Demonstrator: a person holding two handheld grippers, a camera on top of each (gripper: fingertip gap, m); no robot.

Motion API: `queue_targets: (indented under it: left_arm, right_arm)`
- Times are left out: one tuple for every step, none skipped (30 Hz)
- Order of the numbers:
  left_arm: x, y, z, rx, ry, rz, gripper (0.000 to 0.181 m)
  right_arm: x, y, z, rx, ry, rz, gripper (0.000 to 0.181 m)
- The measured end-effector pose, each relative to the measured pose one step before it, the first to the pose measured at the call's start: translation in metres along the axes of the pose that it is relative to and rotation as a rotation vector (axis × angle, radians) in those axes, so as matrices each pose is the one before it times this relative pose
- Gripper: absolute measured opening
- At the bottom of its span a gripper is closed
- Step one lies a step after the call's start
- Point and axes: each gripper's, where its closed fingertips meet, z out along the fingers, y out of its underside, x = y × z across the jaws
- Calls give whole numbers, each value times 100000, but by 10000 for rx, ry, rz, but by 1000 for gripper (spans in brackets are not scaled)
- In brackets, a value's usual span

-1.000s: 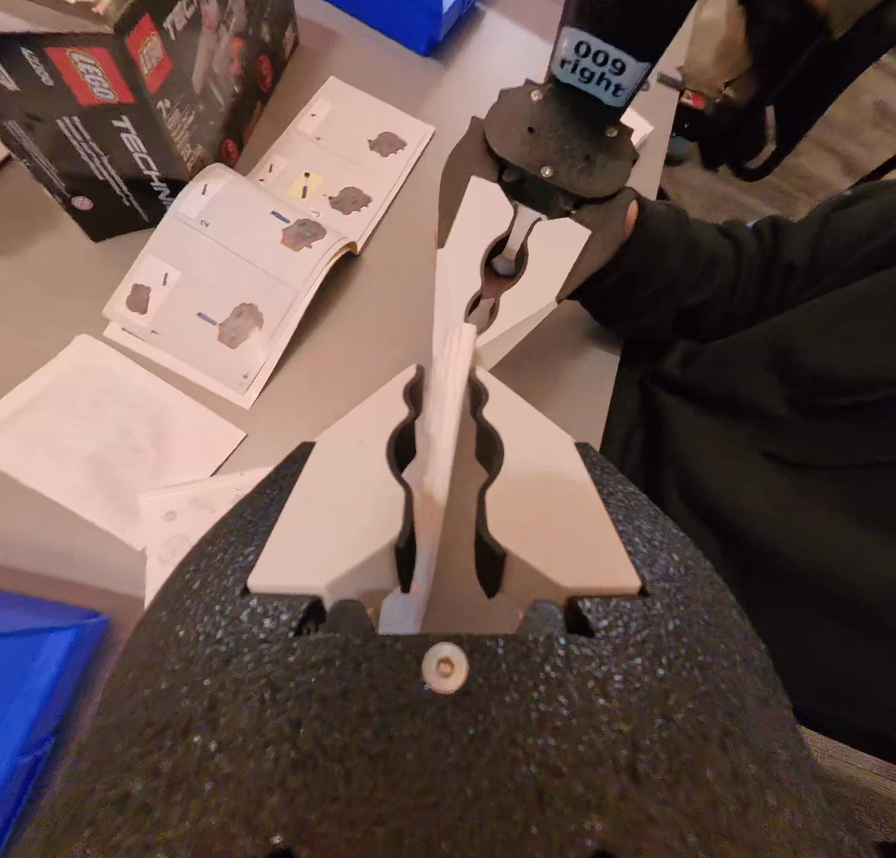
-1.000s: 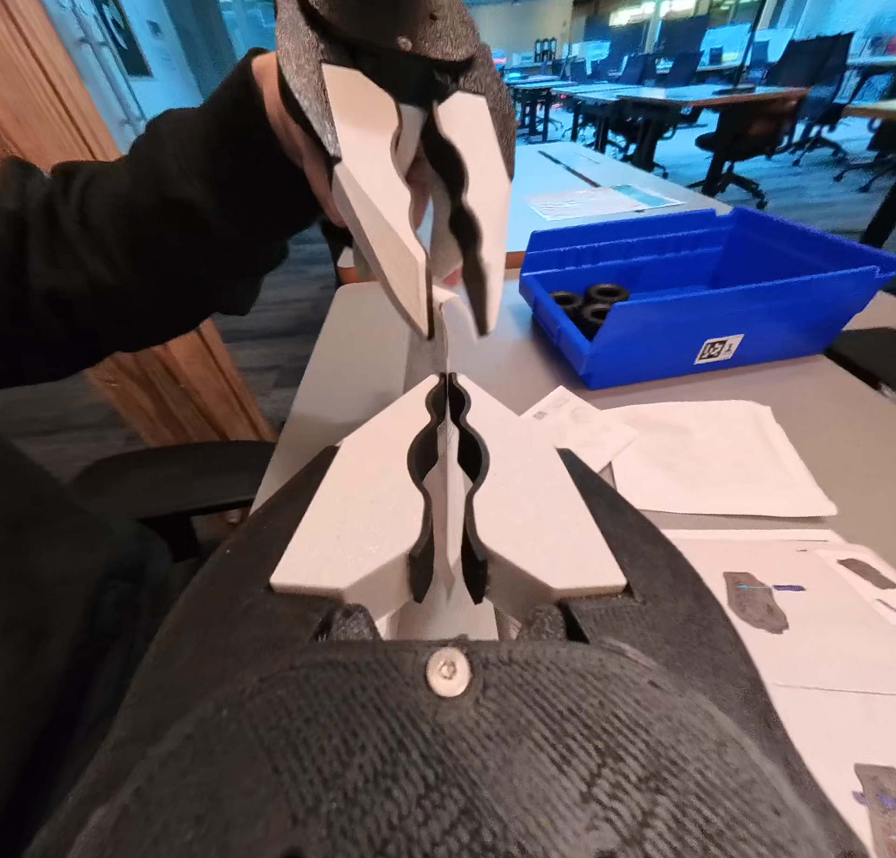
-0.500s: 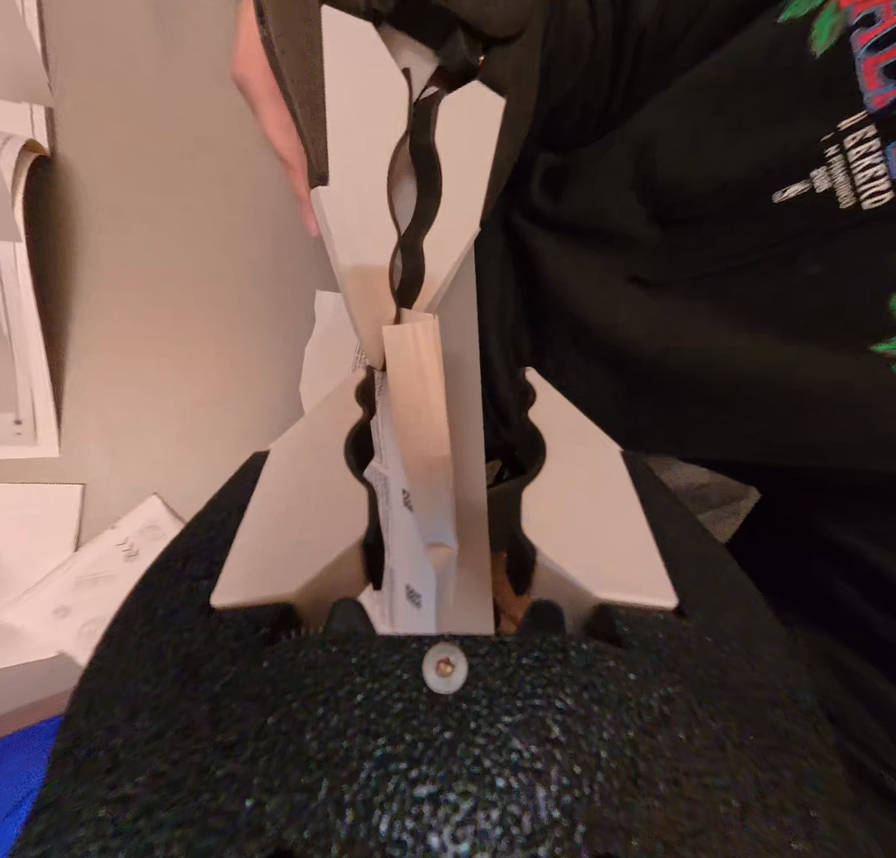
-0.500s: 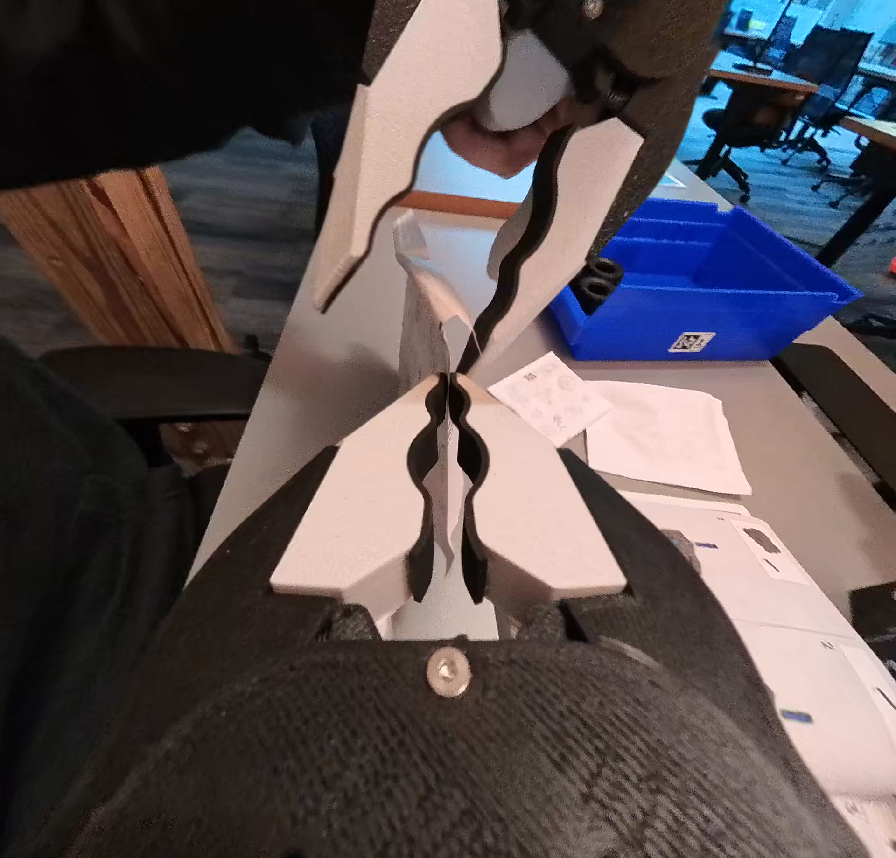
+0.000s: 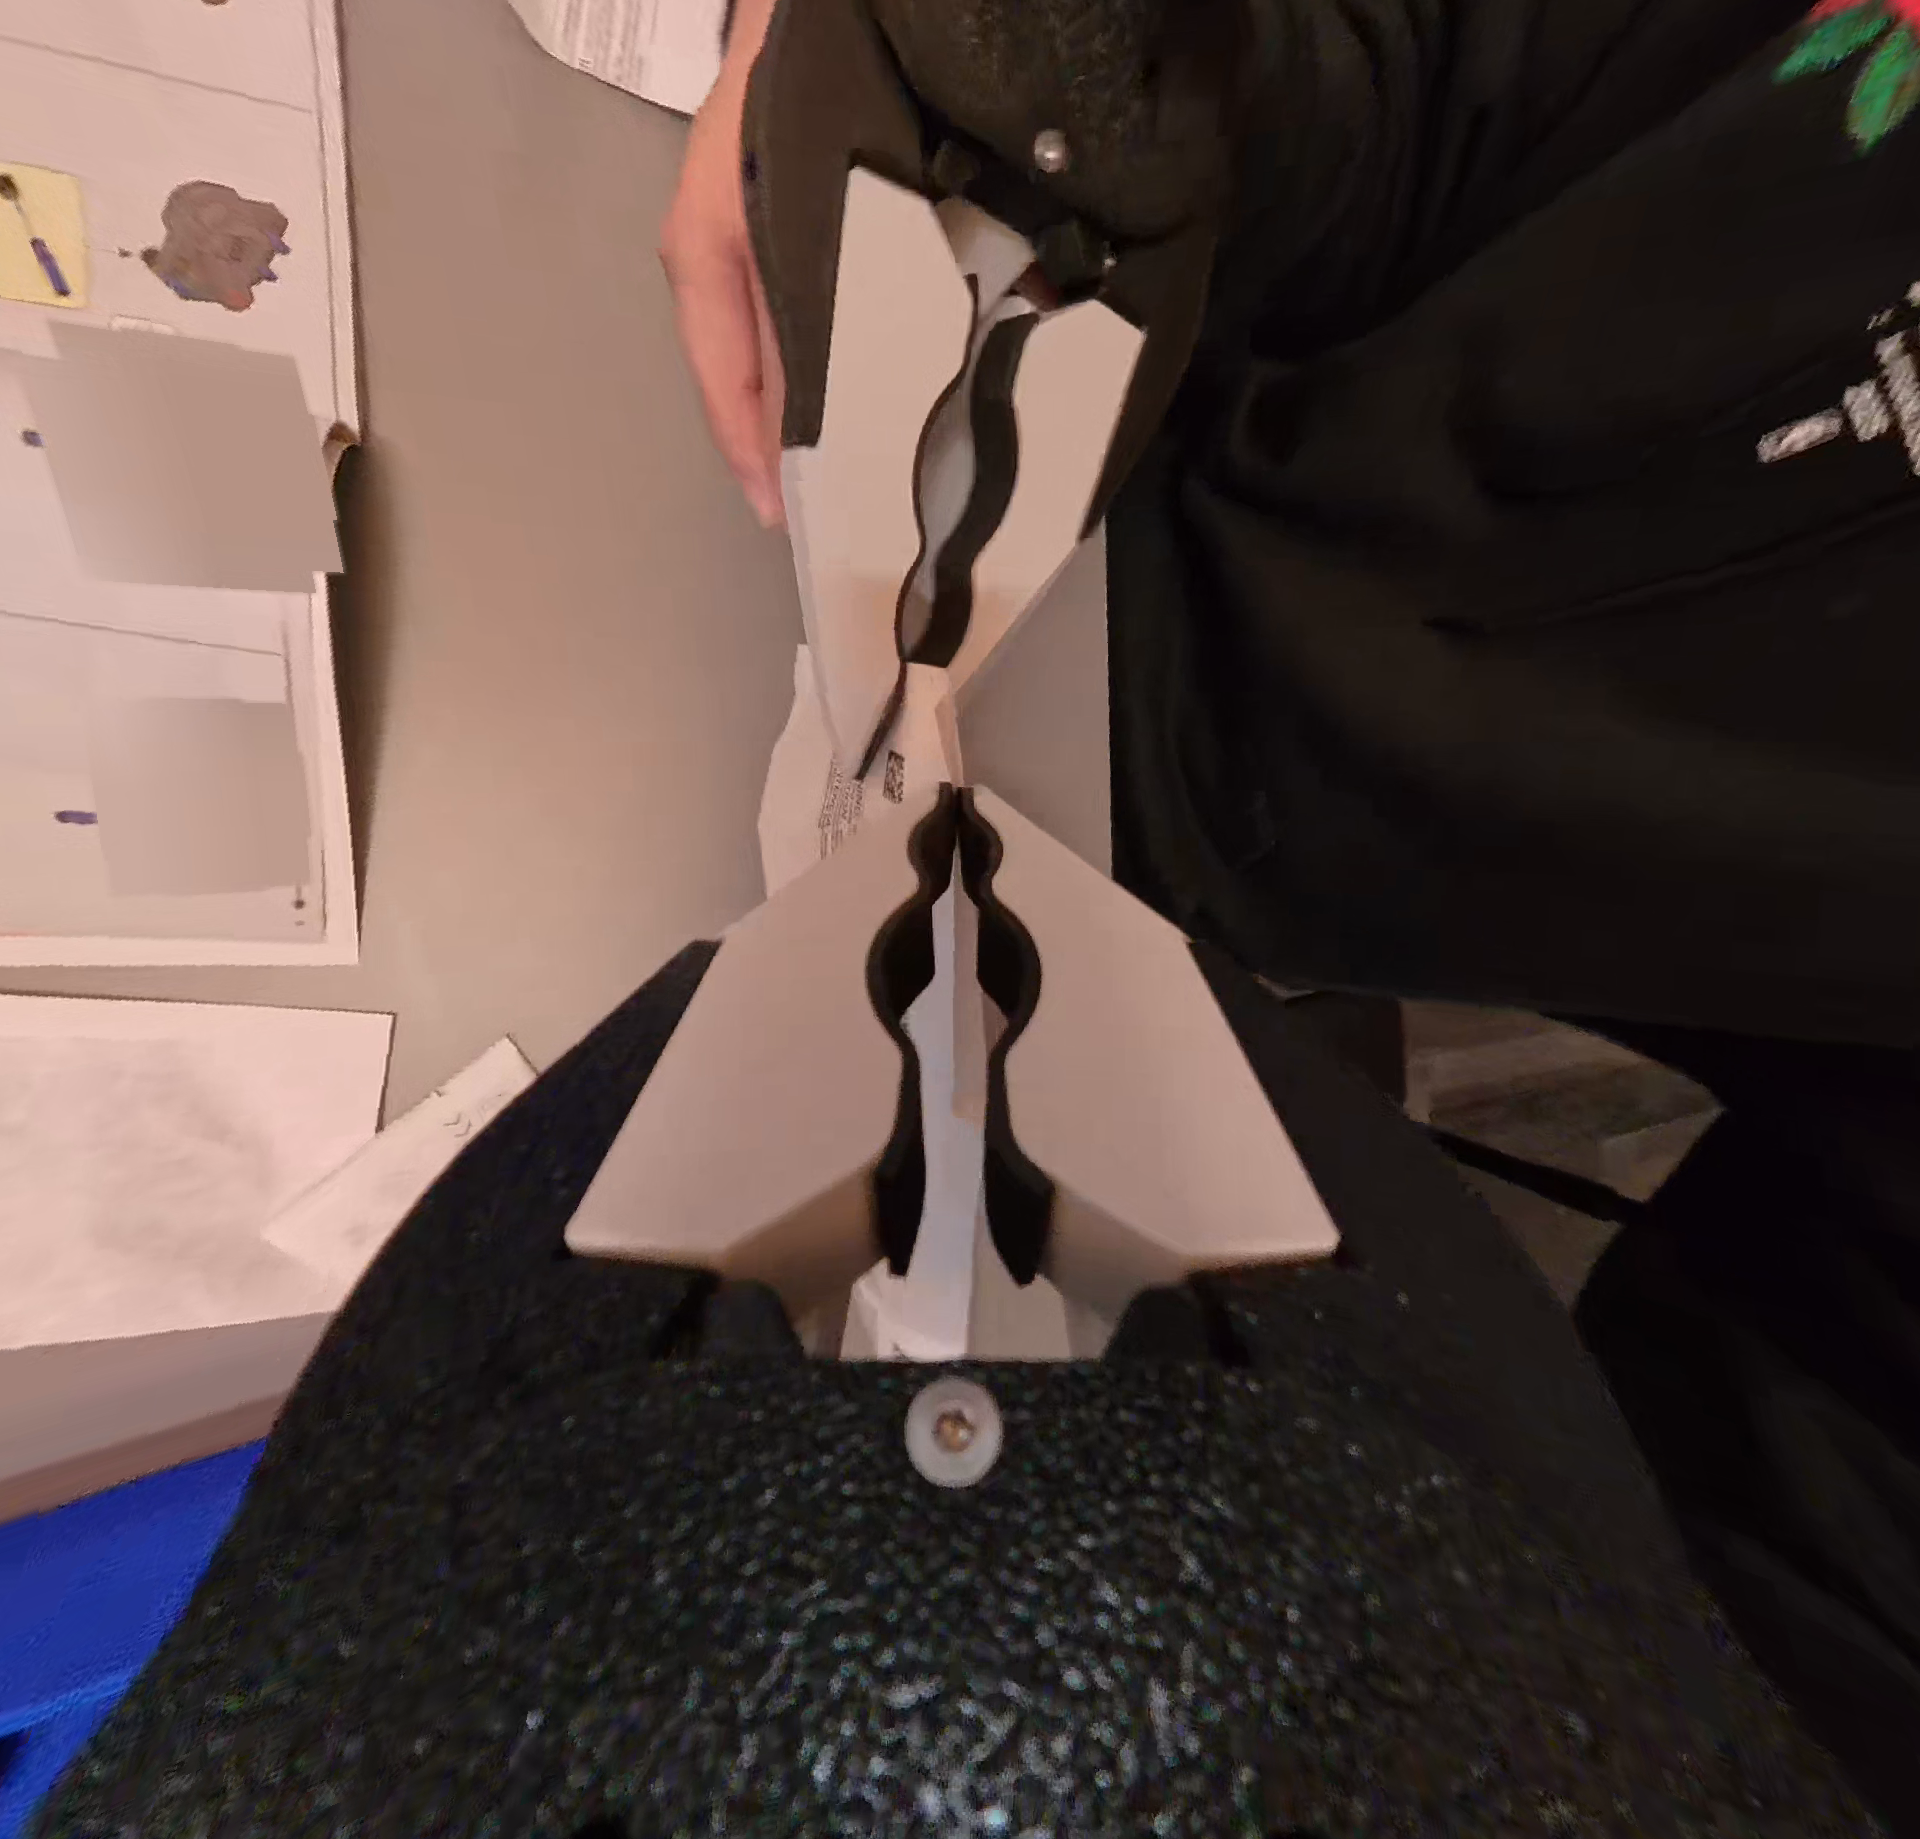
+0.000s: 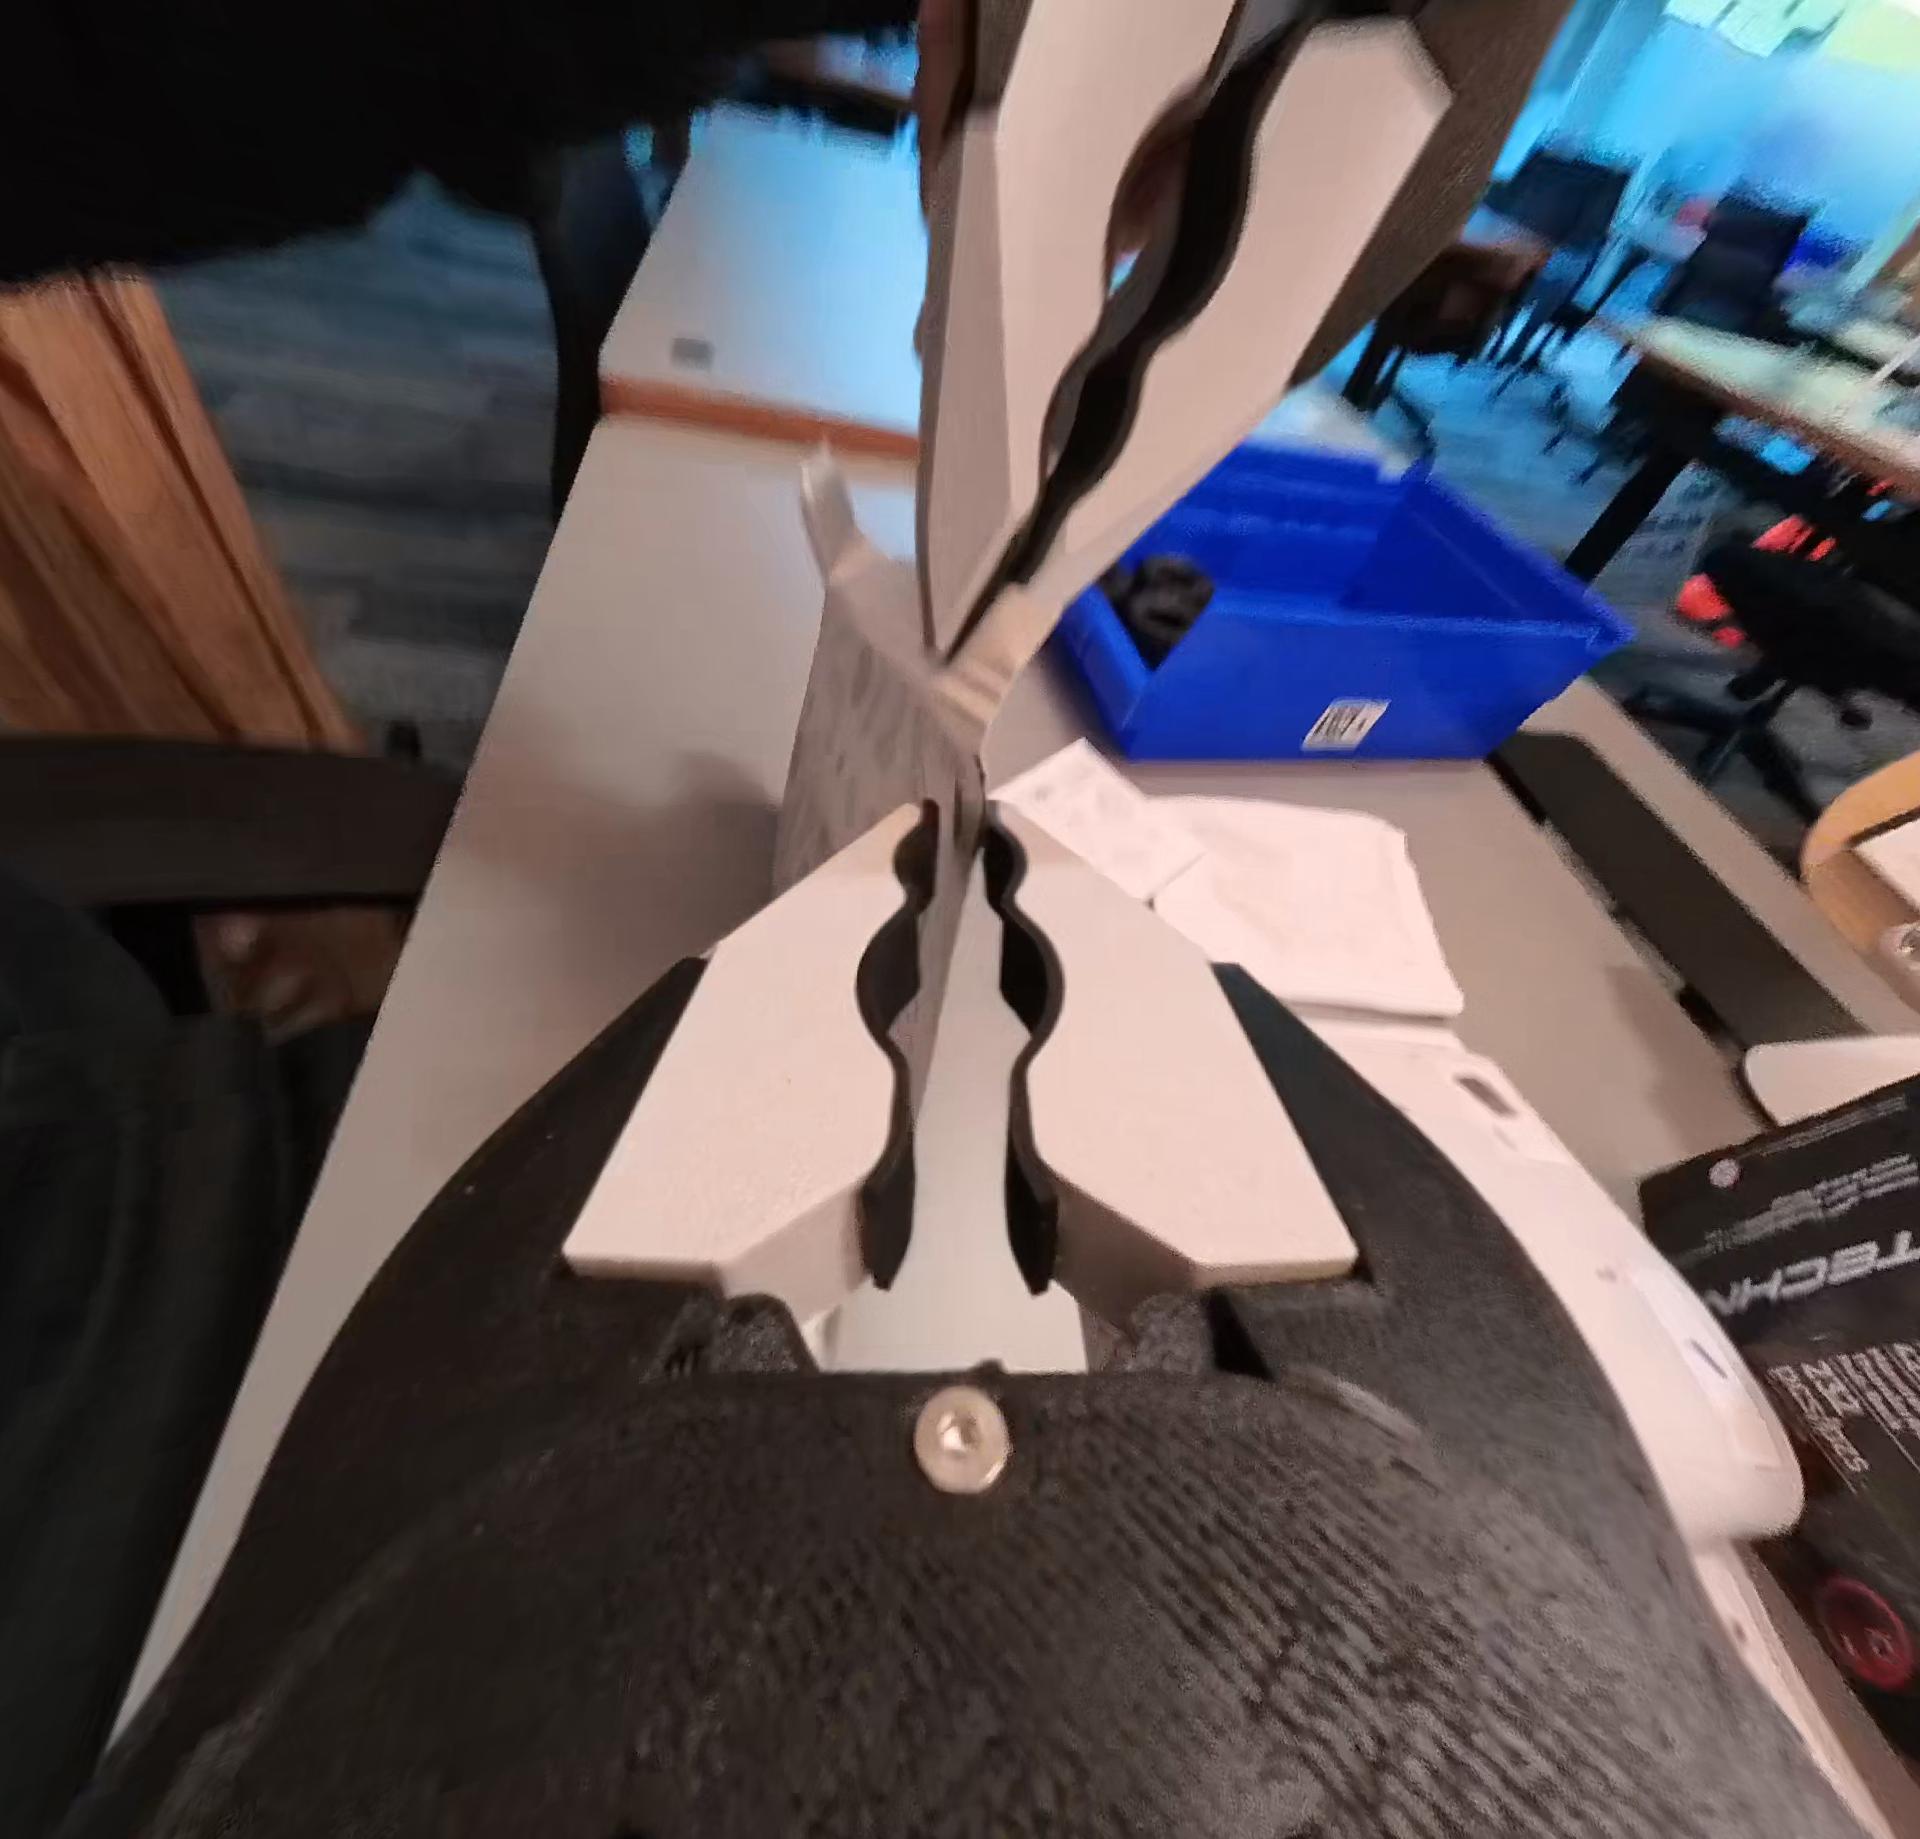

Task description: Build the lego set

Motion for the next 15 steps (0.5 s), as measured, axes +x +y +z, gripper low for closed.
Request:
queue_targets:
  left_arm:
    - [-263,-100,-239,113,-127,-244,0]
    - [-41,-53,-219,95,21,-192,0]
    - [67,-97,-156,132,61,-85,0]
    - [-52,-104,-119,141,-42,-8,0]
    - [-60,-2,-56,70,-50,-3,0]
    - [-29,78,-11,6,-37,4,0]
    - [-84,70,-20,11,-95,6,0]
    - [-147,-39,-39,63,-170,26,0]
    - [-72,-49,-47,76,-178,123,0]
    - [23,-30,-14,54,-178,206,1]
    - [14,-133,28,58,-211,165,5]
    - [78,-299,58,90,-163,68,9]
    - [298,-208,98,-13,-3,41,13]
    - [313,-28,131,-151,35,95,17]
    - [45,-8,122,-146,-130,156,15]
  right_arm:
    - [106,-1176,-301,741,13,292,11]
    - [15,-801,-189,444,-119,386,12]
    - [231,-210,-19,78,4,264,8]
    - [424,256,89,-184,162,-29,5]
    - [252,228,105,-135,121,-222,3]
    - [-84,-65,42,28,-41,-183,0]
    - [-59,40,32,-78,-10,-61,0]
    - [212,86,41,-116,189,-37,0]
    - [256,-50,19,-26,228,-47,0]
    - [-8,-94,-6,-16,46,-75,0]
    - [-147,-102,2,-43,-51,-68,0]
    - [-91,-175,37,-13,9,-70,0]
    - [-22,-167,81,-14,72,-79,0]
    - [-188,-80,98,-64,-43,-93,0]
    - [-136,-94,102,-49,-22,-66,0]
